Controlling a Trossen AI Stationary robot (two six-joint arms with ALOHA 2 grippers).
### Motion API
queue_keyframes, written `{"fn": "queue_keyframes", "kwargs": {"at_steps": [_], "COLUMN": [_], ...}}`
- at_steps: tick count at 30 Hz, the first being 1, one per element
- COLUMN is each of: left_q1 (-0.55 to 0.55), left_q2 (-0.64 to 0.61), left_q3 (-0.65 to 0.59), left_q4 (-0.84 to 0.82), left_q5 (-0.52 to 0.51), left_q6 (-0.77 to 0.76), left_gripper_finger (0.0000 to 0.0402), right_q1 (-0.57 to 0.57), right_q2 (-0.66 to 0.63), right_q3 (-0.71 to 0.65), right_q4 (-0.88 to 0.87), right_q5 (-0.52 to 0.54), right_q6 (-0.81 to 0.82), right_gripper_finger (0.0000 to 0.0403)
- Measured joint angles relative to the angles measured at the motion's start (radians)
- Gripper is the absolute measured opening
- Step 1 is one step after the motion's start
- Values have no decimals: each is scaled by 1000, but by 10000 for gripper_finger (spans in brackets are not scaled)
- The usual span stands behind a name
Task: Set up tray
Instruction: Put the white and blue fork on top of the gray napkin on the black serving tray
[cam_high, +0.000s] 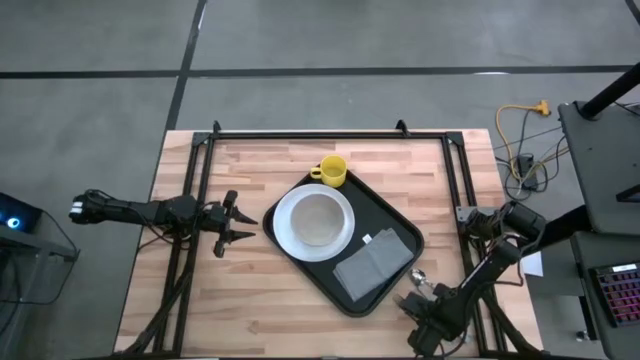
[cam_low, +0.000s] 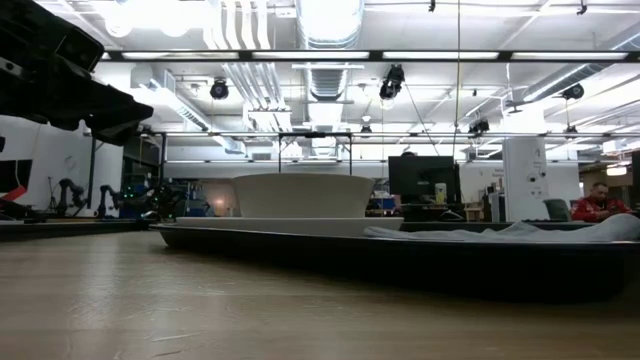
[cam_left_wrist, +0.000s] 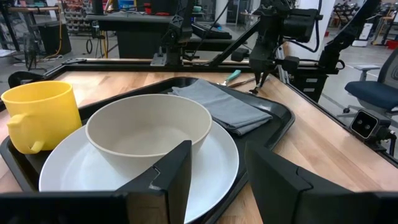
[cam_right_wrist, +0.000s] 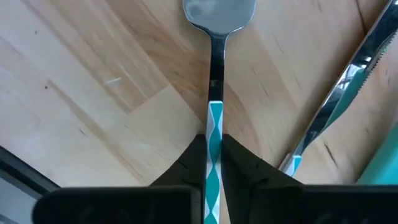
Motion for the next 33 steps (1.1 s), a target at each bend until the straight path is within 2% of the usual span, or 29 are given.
{"fn": "queue_keyframes", "kwargs": {"at_steps": [5,10,14,24,33], "left_q1": [0,0,0,0,0], "left_q2": [0,0,0,0,0], "left_q3": [0,0,0,0,0], "left_q4": [0,0,0,0,0], "left_q5": [0,0,0,0,0], "left_q6": [0,0,0,0,0], "left_gripper_finger": [136,136,136,136,136], "right_q1": [-29,-59,-72,-80,-110], "right_q2": [-4,-8,-9,-11,-11], "right_q3": [17,50,87,169,190], "right_q4": [-15,-8,-5,0,35], "right_q5": [10,108,126,425,539], "right_q6": [-44,-110,-113,-224,-301], "right_gripper_finger": [17,15,15,14,13]}}
